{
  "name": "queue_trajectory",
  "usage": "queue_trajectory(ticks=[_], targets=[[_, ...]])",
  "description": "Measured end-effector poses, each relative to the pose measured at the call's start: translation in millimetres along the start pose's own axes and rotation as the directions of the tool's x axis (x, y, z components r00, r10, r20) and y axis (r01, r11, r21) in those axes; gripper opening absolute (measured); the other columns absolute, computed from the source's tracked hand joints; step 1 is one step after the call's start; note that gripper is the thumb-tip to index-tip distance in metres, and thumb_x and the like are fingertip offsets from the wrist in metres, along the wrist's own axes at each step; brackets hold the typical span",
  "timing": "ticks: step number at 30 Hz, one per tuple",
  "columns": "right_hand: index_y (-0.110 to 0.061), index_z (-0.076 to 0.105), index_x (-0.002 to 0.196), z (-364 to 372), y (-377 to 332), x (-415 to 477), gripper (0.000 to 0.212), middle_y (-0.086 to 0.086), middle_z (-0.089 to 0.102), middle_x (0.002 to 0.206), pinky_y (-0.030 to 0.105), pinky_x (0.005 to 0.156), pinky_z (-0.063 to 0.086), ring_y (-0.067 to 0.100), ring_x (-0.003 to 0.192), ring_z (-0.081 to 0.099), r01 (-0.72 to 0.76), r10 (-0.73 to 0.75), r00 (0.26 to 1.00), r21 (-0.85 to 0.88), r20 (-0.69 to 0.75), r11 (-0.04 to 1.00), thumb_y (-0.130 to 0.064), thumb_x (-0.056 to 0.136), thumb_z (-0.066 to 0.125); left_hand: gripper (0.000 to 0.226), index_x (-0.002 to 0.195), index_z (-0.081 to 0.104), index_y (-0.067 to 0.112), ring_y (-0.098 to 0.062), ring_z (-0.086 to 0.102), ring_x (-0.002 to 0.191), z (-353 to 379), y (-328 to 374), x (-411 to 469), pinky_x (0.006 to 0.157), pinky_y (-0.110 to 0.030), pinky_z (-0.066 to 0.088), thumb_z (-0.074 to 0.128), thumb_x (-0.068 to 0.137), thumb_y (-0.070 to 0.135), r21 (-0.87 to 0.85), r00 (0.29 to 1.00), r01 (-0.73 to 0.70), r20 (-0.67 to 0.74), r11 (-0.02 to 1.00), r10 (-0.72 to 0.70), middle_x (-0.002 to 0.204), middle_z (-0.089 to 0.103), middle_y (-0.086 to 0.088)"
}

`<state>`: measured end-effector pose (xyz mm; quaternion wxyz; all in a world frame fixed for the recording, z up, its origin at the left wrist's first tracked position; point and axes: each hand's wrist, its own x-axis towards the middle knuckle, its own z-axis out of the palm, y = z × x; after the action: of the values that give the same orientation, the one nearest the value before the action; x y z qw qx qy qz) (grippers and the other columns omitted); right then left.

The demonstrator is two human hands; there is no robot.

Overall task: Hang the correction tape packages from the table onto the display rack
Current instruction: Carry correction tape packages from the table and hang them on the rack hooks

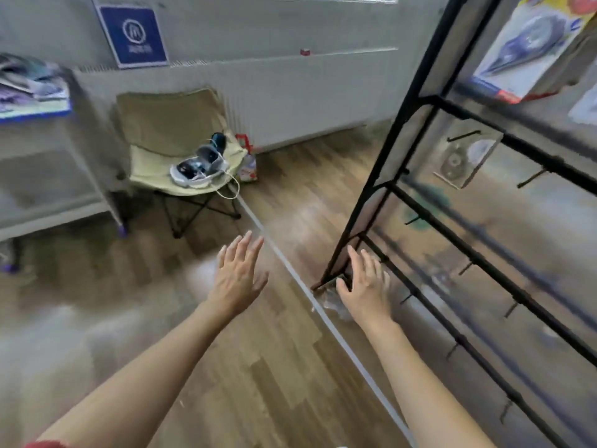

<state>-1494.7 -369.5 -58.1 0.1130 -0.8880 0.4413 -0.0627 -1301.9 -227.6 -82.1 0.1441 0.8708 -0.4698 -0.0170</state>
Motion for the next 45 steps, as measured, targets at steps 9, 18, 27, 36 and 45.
queue_trajectory(ticks=[9,18,27,36,45], targets=[[-0.026,0.015,0.151,71.1,-233.1,21.1,0.070,0.004,0.022,0.154,0.039,0.111,0.016,0.020,0.142,0.017,0.329,-0.330,0.929,0.039,0.169,0.944,-0.035,0.091,0.050,0.066,0.150,0.018,0.022,-0.021,0.011,0.144,-64.9,-201.4,-74.5,0.115,-0.036,0.005,0.047,0.094,0.041,0.047,0.921,0.384,-0.098,0.922,-0.378,0.159,0.010,-0.002],[-0.025,0.011,0.152,121.8,-417.3,89.0,0.068,0.008,0.019,0.157,0.040,0.115,0.010,0.024,0.144,0.012,0.597,-0.598,0.769,0.080,0.224,0.798,-0.037,0.094,0.045,0.063,0.150,0.017,0.023,-0.021,0.005,0.145,-108.7,-356.9,-66.2,0.116,-0.038,0.001,0.043,0.096,0.042,0.038,0.773,0.626,-0.165,0.779,-0.613,0.159,0.008,-0.004],[-0.026,0.012,0.151,144.5,-582.9,228.0,0.067,0.007,0.018,0.157,0.043,0.116,0.008,0.025,0.144,0.012,0.701,-0.715,0.679,0.145,0.166,0.698,-0.039,0.094,0.045,0.063,0.150,0.018,0.024,-0.021,0.008,0.145,-165.3,-496.7,48.6,0.116,-0.036,0.003,0.042,0.095,0.045,0.069,0.681,0.721,-0.253,0.690,-0.687,0.158,0.010,-0.003],[-0.025,0.013,0.152,175.0,-704.0,336.6,0.067,0.009,0.019,0.157,0.043,0.116,0.010,0.027,0.144,0.013,0.718,-0.739,0.648,0.177,0.183,0.673,-0.038,0.094,0.046,0.063,0.150,0.019,0.024,-0.023,0.009,0.145,-188.2,-613.3,136.1,0.116,-0.038,0.005,0.044,0.095,0.043,0.036,0.636,0.762,-0.234,0.647,-0.735,0.158,0.012,-0.004],[-0.022,0.016,0.151,217.3,-840.6,450.5,0.068,0.009,0.022,0.155,0.040,0.114,0.014,0.026,0.142,0.019,0.656,-0.675,0.718,0.159,0.170,0.738,-0.039,0.093,0.048,0.065,0.151,0.014,0.024,-0.023,0.006,0.145,-226.2,-774.2,243.1,0.116,-0.038,0.006,0.042,0.096,0.045,0.040,0.645,0.754,-0.234,0.656,-0.728,0.159,0.004,-0.003]])
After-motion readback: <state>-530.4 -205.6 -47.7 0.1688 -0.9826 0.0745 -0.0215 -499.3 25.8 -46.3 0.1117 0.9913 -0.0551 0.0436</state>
